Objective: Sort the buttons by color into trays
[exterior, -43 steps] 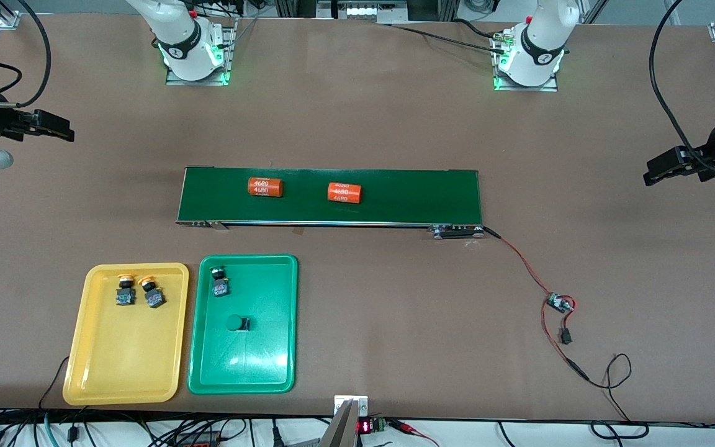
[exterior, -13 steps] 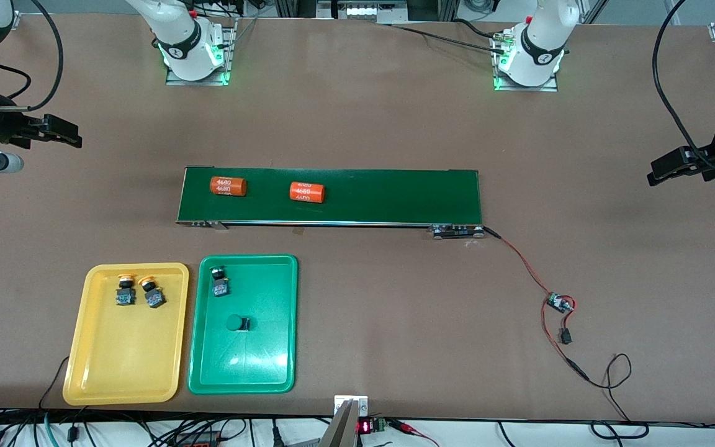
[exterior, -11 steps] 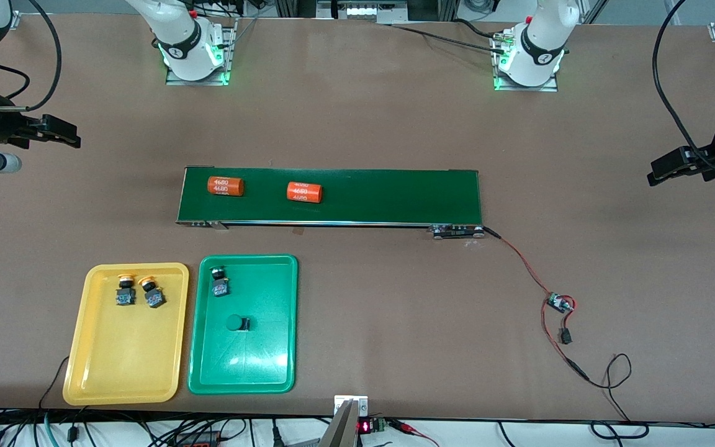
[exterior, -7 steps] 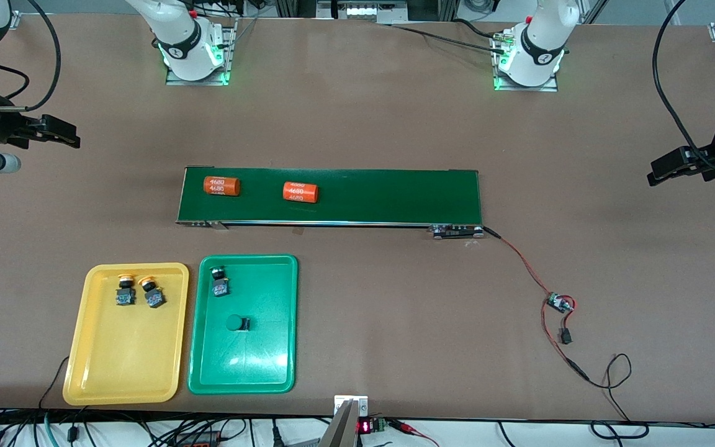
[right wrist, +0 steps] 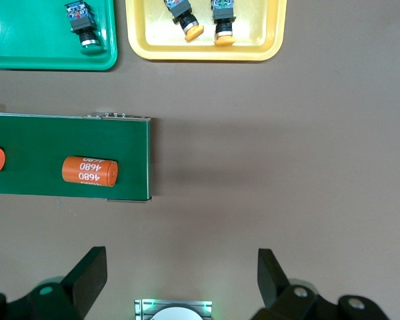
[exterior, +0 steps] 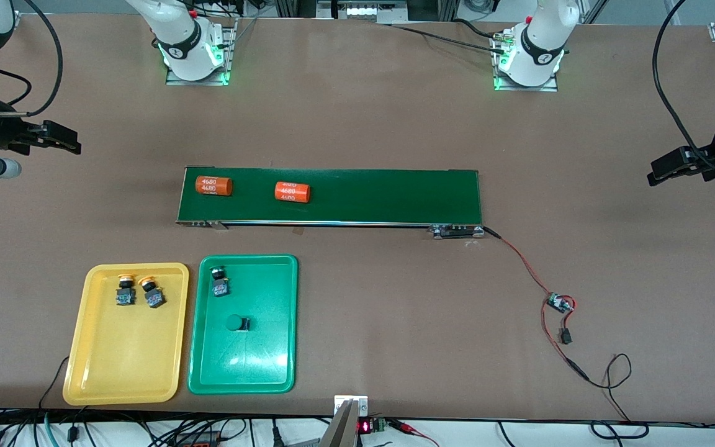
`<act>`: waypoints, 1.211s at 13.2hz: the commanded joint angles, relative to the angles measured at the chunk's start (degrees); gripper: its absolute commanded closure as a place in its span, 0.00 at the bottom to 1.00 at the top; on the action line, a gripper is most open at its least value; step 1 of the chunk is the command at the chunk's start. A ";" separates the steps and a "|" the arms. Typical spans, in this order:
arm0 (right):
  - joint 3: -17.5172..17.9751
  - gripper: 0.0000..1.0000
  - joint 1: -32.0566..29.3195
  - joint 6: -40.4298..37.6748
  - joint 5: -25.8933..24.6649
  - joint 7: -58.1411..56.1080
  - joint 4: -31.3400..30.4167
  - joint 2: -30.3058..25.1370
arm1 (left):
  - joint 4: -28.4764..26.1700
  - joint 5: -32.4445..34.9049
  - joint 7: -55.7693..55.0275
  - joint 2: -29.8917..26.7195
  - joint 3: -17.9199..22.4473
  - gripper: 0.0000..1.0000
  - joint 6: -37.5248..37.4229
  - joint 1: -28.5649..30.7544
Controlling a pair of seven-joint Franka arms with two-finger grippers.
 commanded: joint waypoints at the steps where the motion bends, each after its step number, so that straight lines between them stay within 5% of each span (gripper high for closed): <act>1: -0.15 0.00 -0.55 -0.30 0.61 -0.99 0.04 -0.29 | -1.87 0.39 0.22 -1.79 -0.18 0.00 0.81 0.33; 16: -0.15 0.00 -0.99 -0.92 0.70 -0.91 0.04 -0.38 | -1.87 0.39 0.22 -1.79 -0.18 0.00 0.90 0.33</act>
